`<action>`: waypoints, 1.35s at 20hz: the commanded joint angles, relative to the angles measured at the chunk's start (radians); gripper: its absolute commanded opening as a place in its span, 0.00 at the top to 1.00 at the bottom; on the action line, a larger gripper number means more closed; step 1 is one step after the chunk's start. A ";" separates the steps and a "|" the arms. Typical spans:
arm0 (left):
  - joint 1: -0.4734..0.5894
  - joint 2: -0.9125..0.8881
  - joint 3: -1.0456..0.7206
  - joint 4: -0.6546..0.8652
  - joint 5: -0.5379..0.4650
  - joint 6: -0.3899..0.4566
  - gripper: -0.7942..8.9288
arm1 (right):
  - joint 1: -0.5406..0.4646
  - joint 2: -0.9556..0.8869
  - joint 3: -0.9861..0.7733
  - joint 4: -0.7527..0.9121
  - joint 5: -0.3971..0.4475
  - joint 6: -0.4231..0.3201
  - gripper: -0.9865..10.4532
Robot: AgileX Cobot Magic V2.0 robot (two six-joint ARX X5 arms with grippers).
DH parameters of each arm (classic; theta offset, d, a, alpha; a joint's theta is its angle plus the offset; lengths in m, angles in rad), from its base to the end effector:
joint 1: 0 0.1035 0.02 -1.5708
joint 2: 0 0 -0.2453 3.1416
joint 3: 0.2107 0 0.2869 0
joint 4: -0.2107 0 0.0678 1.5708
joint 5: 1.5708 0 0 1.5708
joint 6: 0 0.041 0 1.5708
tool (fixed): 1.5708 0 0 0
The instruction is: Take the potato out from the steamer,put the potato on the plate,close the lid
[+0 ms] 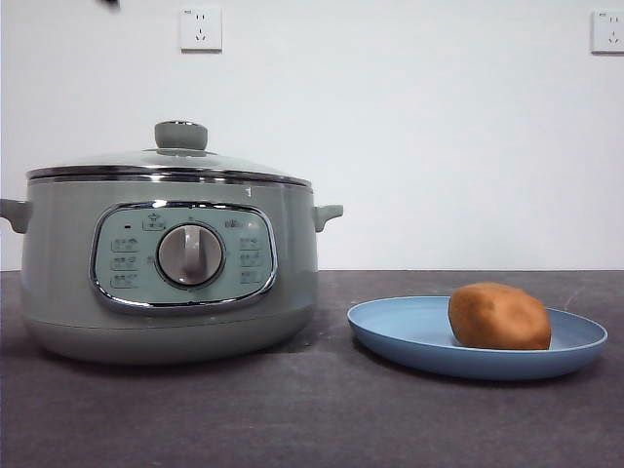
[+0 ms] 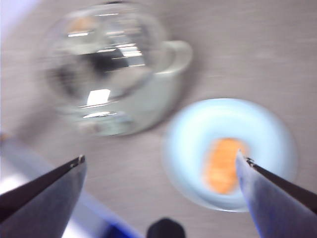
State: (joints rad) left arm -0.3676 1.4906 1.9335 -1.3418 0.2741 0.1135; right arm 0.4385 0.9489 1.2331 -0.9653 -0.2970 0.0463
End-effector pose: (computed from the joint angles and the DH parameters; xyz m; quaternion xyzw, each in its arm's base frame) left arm 0.2712 -0.1163 0.4385 0.0688 0.4172 -0.3082 0.8522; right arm 0.1875 0.1012 0.3718 -0.0032 0.3409 0.3311 0.8799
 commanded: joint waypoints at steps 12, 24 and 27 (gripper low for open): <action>-0.089 -0.111 0.073 -0.058 0.121 0.048 0.93 | 0.001 0.000 0.002 -0.013 -0.220 -0.048 0.92; -0.091 -0.111 0.073 -0.057 0.121 0.033 0.92 | 0.001 -0.002 0.002 -0.016 -0.220 -0.044 0.91; -0.088 -0.108 0.072 -0.045 0.112 0.033 0.92 | 0.001 -0.002 0.002 -0.015 -0.220 -0.044 0.91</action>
State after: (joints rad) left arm -0.4557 1.3796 2.0102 -1.3403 0.3870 0.1455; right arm 0.4385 0.9493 1.2335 -0.9810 -0.5163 0.0074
